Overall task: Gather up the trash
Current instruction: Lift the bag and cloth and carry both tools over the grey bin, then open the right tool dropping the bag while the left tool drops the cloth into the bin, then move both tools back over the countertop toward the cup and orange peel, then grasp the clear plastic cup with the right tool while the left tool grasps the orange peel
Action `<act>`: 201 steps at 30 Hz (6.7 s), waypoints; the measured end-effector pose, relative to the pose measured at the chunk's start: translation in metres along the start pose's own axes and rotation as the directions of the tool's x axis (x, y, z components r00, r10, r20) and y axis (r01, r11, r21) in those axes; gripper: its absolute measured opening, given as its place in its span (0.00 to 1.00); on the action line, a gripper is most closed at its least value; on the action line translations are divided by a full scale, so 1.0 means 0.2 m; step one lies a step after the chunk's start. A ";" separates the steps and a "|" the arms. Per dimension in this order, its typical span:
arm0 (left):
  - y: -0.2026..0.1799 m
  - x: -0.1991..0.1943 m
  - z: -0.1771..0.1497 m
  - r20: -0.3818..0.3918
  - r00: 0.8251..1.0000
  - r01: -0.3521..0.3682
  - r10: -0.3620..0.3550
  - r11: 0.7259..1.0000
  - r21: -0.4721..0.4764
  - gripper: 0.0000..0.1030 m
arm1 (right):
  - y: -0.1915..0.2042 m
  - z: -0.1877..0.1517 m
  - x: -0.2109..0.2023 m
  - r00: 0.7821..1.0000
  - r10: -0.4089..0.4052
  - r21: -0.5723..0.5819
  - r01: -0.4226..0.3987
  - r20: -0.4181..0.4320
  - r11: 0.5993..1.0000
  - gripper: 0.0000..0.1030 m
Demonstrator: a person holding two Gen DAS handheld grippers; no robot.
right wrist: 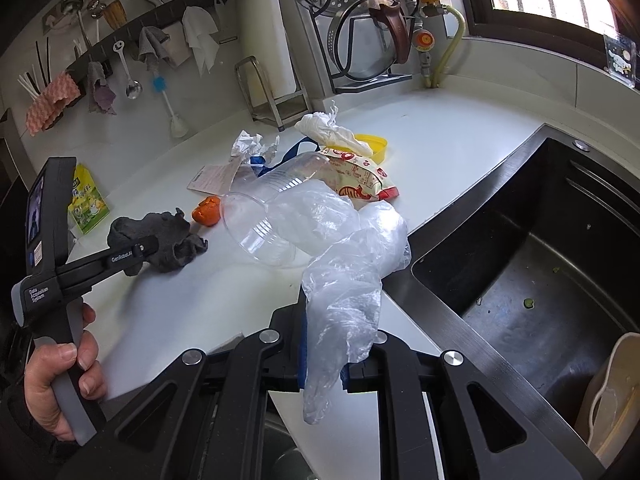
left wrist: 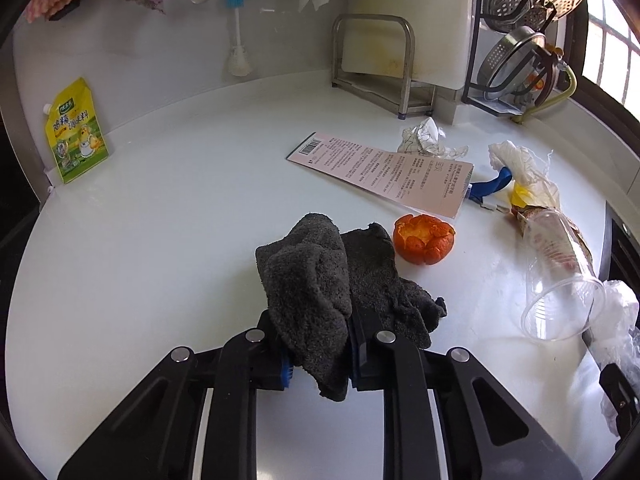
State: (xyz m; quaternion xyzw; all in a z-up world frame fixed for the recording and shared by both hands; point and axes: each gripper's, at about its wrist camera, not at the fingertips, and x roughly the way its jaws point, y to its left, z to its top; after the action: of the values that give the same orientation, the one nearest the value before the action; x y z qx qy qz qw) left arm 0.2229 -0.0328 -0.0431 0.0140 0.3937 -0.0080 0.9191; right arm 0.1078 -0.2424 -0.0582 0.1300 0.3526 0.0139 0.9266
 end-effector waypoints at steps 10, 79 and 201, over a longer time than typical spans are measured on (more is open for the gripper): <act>0.00 -0.31 -0.14 0.064 0.998 -0.002 -0.002 0.998 0.066 0.19 | -0.01 -0.07 -0.13 0.999 -0.024 0.008 0.023 0.033 1.000 0.11; -0.04 -0.56 -1.09 -0.137 0.984 0.131 -0.111 0.981 0.145 0.22 | 0.18 -0.90 -0.35 0.976 0.037 -0.012 -0.041 -0.217 0.999 0.14; -0.02 -0.12 -0.06 0.061 0.991 0.118 -0.119 0.993 0.016 0.94 | 0.17 0.21 0.22 0.990 -0.124 0.059 0.120 0.071 0.991 0.64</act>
State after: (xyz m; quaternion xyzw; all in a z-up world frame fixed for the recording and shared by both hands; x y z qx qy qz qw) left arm 0.1971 -0.0364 -0.0339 -0.0040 0.3651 -0.0655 0.9286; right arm 0.1707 -0.2140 -0.0494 0.1337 0.3256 -0.0574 0.9342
